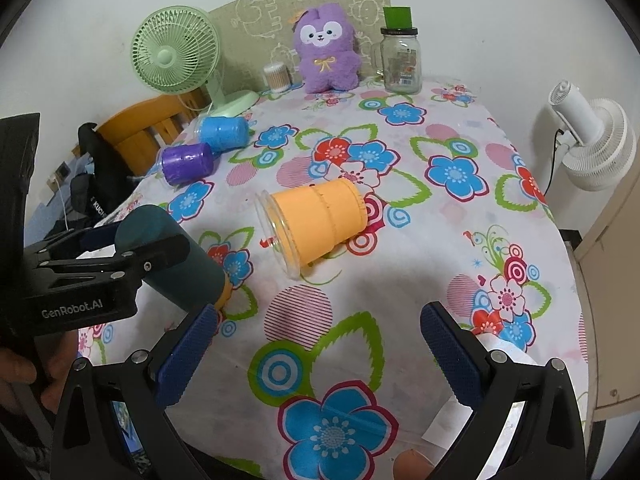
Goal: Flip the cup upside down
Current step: 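Lower the teal cup rim-down onto the tablecloth with the left gripper, then open the left gripper and lift it away from the cup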
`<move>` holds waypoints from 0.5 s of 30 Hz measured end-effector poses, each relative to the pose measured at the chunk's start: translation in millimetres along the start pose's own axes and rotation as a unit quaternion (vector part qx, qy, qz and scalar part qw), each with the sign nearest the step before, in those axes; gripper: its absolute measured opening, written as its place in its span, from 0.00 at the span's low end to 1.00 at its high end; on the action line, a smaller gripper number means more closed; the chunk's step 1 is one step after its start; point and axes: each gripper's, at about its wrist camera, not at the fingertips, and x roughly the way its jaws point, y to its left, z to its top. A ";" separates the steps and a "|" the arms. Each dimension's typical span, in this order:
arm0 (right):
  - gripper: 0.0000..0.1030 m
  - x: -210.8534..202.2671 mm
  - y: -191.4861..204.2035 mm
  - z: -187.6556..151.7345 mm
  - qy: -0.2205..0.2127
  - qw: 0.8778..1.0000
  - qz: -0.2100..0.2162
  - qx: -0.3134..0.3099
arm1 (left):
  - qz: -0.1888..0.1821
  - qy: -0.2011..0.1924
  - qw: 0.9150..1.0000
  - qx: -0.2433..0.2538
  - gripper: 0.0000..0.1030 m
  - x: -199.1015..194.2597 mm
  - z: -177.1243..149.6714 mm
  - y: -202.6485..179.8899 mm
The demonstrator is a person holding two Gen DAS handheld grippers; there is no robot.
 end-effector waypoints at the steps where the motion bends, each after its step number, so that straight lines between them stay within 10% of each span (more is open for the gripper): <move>1: 0.99 -0.2 0.5 0.2 -0.001 1.000 0.000 -0.001 | -0.001 -0.002 1.000 -0.003 0.90 -1.5 0.5 1.3; 15: 0.99 -12.4 19.5 16.8 -0.028 0.999 -0.007 -0.026 | 0.001 -0.035 0.999 -0.020 0.94 -30.0 7.6 12.3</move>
